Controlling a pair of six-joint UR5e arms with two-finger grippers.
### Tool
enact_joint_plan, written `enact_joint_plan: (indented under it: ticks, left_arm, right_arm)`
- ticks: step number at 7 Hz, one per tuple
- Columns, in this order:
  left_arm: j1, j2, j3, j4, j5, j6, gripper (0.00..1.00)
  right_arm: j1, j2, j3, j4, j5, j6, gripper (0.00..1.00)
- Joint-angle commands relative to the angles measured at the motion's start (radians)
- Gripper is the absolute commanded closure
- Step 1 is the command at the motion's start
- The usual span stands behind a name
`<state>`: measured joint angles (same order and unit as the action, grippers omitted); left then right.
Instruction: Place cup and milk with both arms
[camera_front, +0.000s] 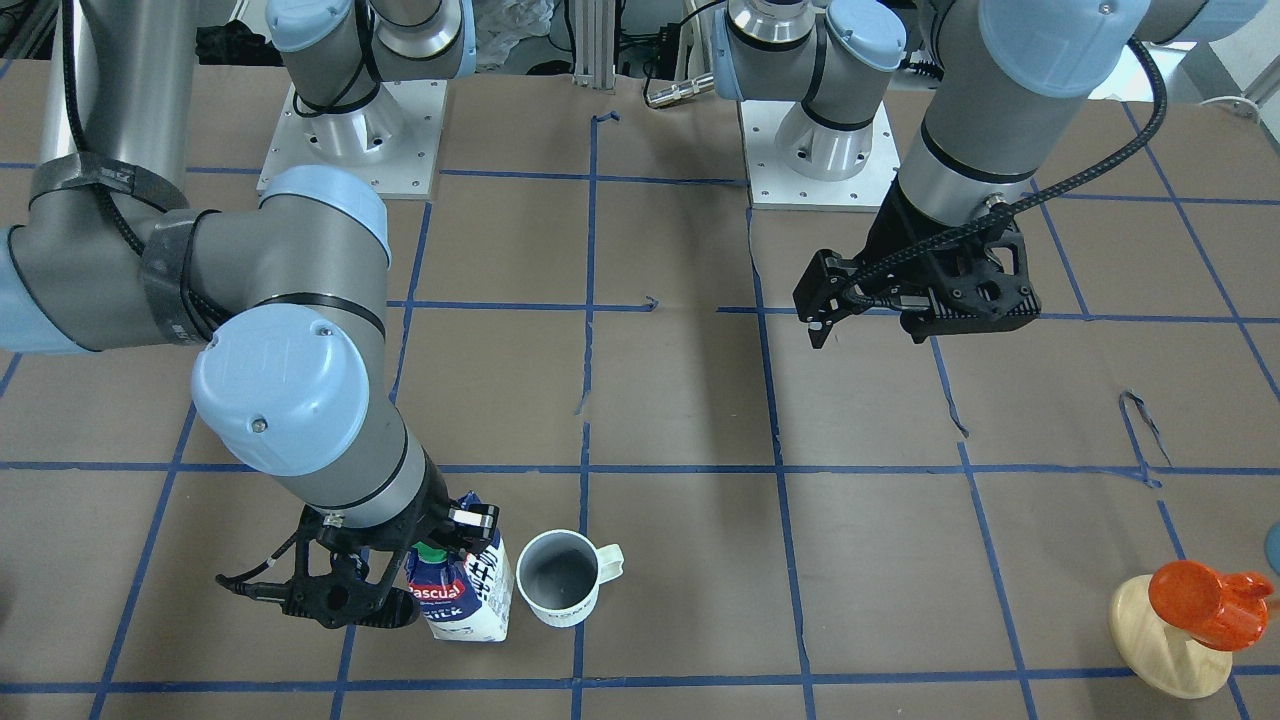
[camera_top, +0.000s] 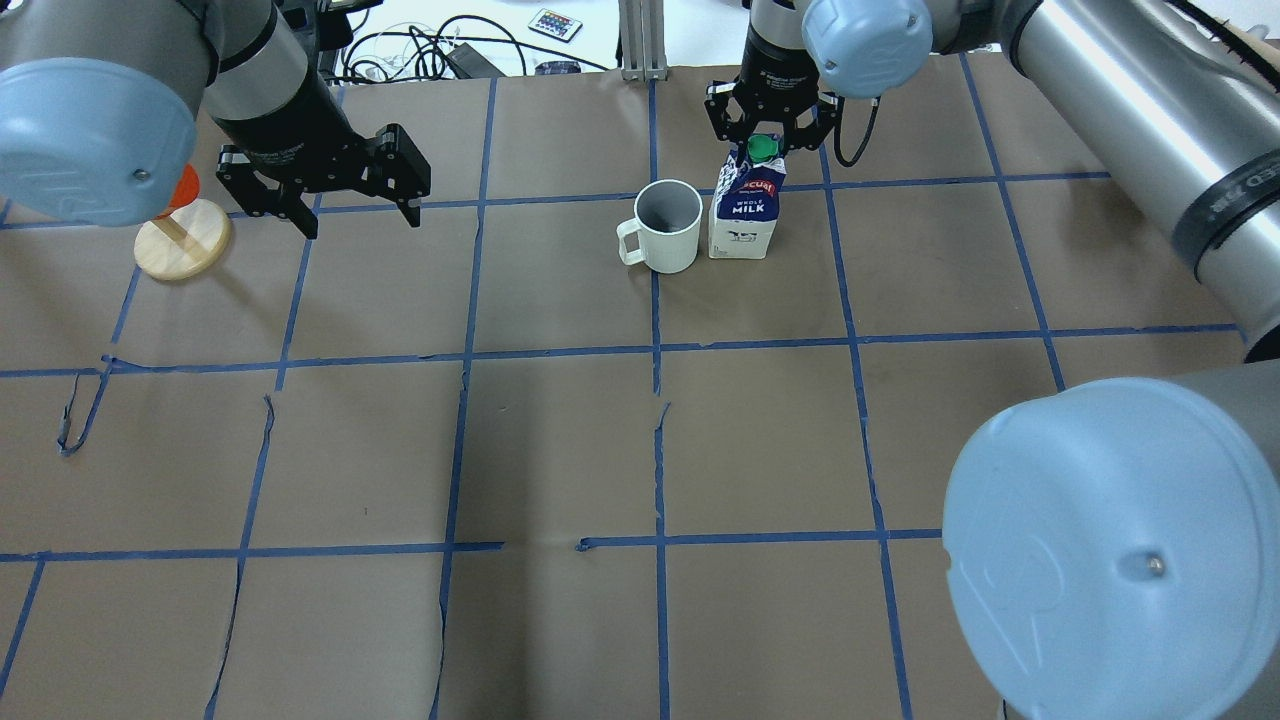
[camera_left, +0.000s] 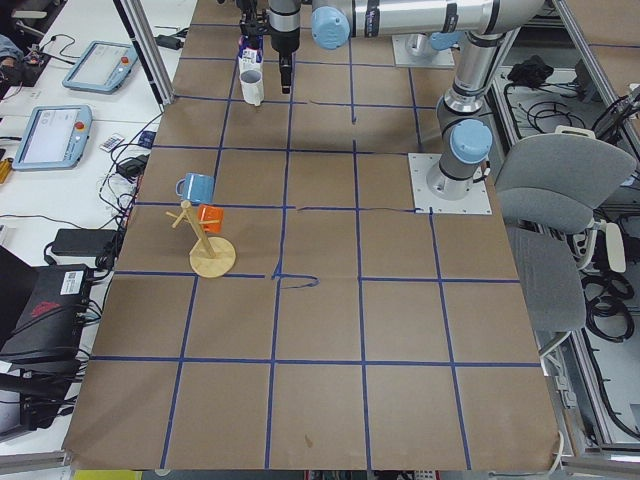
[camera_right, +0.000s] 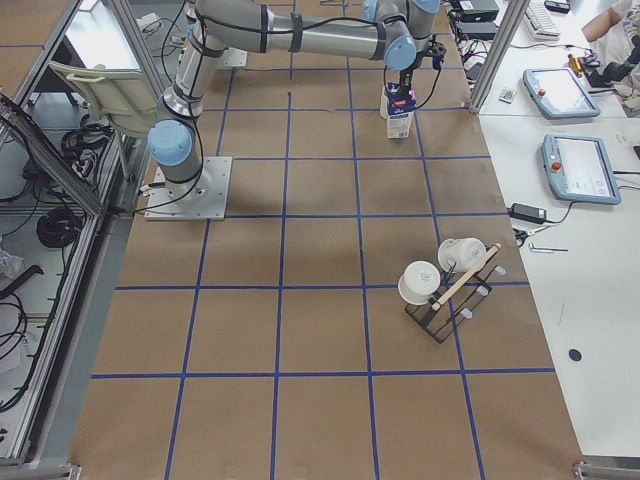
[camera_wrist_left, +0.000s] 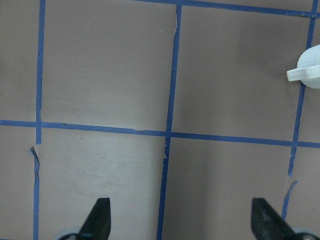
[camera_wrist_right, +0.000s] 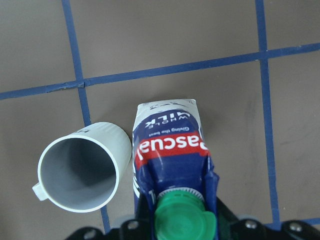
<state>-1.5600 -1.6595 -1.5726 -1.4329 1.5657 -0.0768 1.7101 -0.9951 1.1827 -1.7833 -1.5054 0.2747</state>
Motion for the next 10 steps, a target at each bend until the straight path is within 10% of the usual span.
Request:
enact_joint_plan:
  ticks: [1, 3, 5, 10]
  left_arm:
    - [0.000, 0.001, -0.001, -0.001, 0.002, 0.000, 0.00]
    - [0.002, 0.001, 0.000, 0.000, -0.003, 0.000, 0.00]
    - [0.000, 0.003, 0.000, -0.001, -0.003, 0.000, 0.00]
    - [0.002, 0.009, 0.000, 0.000, -0.004, 0.000, 0.00]
  right_arm:
    - [0.022, 0.001, -0.001, -0.002, 0.001, 0.018, 0.66]
    - [0.025, 0.012, 0.000, -0.004, 0.001, 0.021, 0.57]
    - [0.025, 0.013, 0.002, -0.027, -0.002, 0.000, 0.00]
    - [-0.007, -0.156, 0.034, 0.136, -0.024, -0.102, 0.00]
